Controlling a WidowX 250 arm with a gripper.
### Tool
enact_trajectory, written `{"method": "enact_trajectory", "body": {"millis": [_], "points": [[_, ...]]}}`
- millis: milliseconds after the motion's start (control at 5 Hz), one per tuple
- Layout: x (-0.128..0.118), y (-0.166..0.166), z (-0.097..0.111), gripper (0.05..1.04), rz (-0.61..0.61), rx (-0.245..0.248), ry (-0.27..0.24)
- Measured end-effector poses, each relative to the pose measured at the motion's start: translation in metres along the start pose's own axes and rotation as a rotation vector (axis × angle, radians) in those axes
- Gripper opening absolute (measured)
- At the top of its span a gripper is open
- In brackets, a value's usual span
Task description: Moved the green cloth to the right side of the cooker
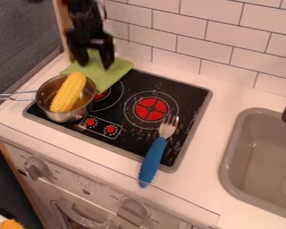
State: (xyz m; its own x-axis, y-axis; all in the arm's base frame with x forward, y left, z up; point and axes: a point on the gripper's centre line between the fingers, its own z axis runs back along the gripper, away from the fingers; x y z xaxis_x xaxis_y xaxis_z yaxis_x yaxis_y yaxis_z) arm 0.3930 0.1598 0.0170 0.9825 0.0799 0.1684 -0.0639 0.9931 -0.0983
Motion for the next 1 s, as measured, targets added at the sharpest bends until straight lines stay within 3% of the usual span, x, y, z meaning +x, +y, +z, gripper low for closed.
{"method": "enact_trajectory", "body": {"millis": [600,1000], "points": [[0.001,-0.040,-0.013,1.000,0.018,-0.005,0.031],[-0.009,-0.131,-0.020,1.000,0.001,-0.029,0.066]]}}
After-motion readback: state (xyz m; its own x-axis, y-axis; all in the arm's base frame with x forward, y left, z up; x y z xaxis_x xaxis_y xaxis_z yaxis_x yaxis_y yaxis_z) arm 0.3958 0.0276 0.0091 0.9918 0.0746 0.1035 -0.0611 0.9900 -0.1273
